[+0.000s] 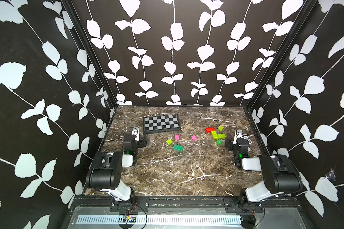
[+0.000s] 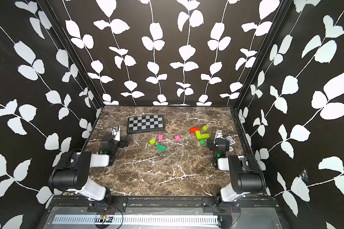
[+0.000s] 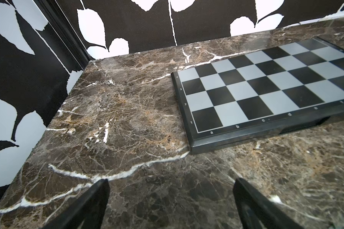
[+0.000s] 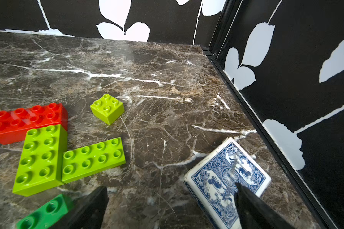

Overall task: Assemble a carrot with lego
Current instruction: Pick up the lego brick from the center of the board.

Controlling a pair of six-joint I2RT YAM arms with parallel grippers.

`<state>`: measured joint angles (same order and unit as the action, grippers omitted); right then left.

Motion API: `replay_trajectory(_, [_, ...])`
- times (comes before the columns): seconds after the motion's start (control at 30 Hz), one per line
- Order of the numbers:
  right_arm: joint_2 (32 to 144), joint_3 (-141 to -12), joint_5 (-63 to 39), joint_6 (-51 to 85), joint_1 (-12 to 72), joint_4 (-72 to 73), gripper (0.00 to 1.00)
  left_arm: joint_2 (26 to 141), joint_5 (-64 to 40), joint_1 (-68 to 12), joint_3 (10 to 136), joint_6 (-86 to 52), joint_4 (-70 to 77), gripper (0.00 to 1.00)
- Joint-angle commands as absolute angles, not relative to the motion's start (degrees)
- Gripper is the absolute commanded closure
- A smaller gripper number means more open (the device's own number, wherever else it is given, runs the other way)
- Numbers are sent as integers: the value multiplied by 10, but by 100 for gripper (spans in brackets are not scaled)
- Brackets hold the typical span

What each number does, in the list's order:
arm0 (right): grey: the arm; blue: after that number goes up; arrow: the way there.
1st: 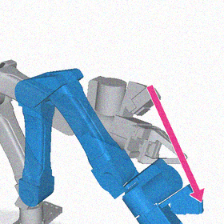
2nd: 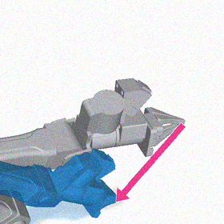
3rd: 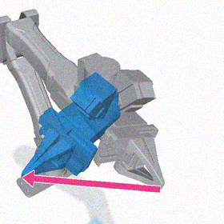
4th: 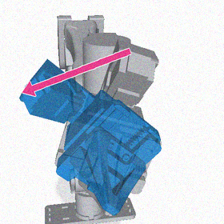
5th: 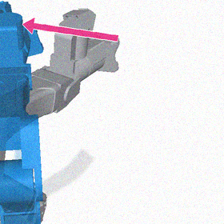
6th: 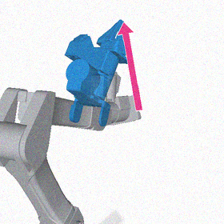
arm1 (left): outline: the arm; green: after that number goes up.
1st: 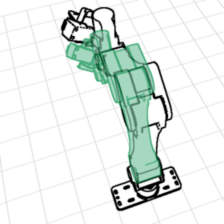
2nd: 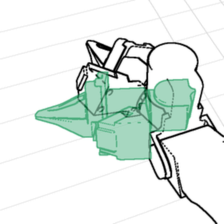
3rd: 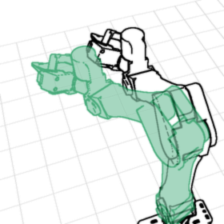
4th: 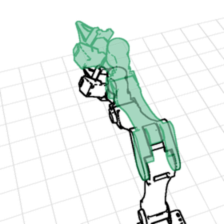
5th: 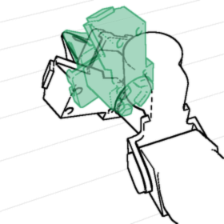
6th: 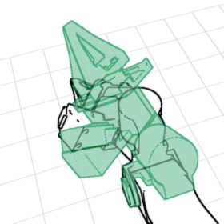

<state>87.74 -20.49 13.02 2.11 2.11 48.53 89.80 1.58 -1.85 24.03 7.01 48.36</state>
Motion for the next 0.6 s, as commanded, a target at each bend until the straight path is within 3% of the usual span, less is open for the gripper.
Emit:
replay_trajectory(0.0, [872,-221,136,19,23,496,1,889,19,-21,236,63,493,1])
replay_trajectory(0.57, [871,-220,137,19,24,500,1,888,19,-20,236,63,495,1])
